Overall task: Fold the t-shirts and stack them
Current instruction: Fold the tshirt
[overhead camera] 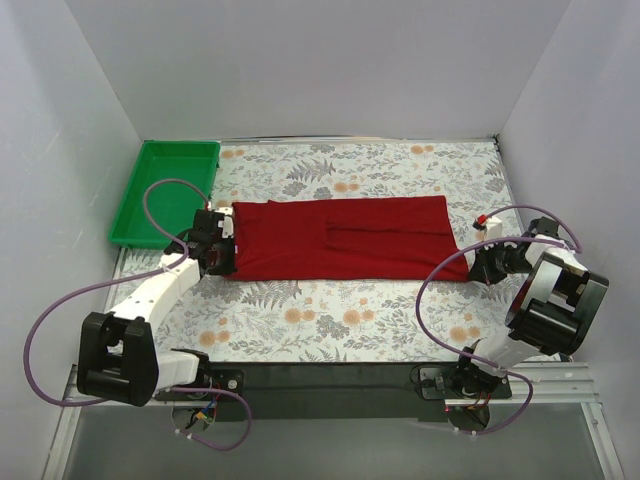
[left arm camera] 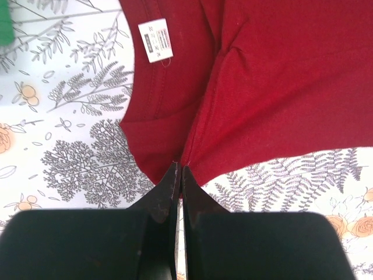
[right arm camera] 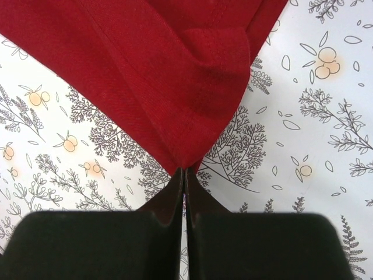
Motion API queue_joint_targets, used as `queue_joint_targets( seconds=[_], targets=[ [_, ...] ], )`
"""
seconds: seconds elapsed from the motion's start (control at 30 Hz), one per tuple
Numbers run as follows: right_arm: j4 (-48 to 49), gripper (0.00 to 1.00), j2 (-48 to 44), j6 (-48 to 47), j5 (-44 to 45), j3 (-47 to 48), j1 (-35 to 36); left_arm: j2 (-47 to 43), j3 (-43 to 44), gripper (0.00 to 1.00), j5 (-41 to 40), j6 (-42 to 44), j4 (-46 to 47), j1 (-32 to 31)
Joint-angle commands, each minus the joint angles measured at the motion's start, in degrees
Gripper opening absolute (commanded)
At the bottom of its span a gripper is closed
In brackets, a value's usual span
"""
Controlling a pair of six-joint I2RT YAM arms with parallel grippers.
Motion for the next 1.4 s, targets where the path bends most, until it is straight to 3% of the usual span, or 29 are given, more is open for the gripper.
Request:
queue_joint_targets(
  seconds=[0.0,0.37,0.47,0.53,0.6,0.67,0.7,0.8,0.93,1.07,1.27,1.37],
  targets=[
    [-0.89,0.01,0.46,-1.36,0.62,-0.35,-0.75,-0.46,1.95,0.00,0.66,-0.47,-1.75,-0.67],
    [-0.89,0.02,1.34,-1.00,1.49,0.01,-0.84,5.50,2.83,0.00,0.31,-0.56,-2.46,-1.02],
    [-0.89,0.08,1.07,-0.74,1.85,0.09,-0.84,5.95,2.92,0.00,-1.18,-1.09,-2.55,-1.02],
    [-0.89,0.13,0.81,-0.48,2.02,0.53,-0.84,5.86,3.01,0.10,-1.54,-1.27,-2.55,-1.10],
    [-0.89,0.22,0.46,0.14,2.20,0.71,-0.93,5.34,3.18,0.33,-2.50,-1.70,-2.72,-1.10],
    [-0.97,0.28,-0.51,0.84,2.37,1.41,-0.93,4.37,4.23,0.45,-4.78,-2.58,-3.68,-1.10],
    [-1.15,0.36,-1.47,1.36,2.46,1.76,-0.93,3.41,4.76,0.52,-5.31,-2.67,-4.30,-1.10],
    [-1.33,0.42,-3.49,2.33,2.20,3.17,-0.93,0.08,6.86,0.65,-8.21,-2.94,-5.71,-1.10],
    [-2.47,0.45,-4.90,2.25,-2.70,4.93,-0.93,-4.58,7.67,0.67,-11.29,-2.58,-5.54,-1.10],
    [-3.70,0.46,-3.59,2.60,-8.60,7.03,0.38,-5.92,6.00,0.69,-8.67,-5.47,-1.42,-1.02],
    [-3.96,0.47,2.29,3.66,-12.74,13.52,8.45,-0.83,7.40,0.69,5.03,-11.46,7.37,-0.93],
    [-3.61,0.48,5.98,4.09,-13.45,20.47,12.86,-0.99,9.16,0.69,7.07,-13.04,9.22,-0.93]
  ],
)
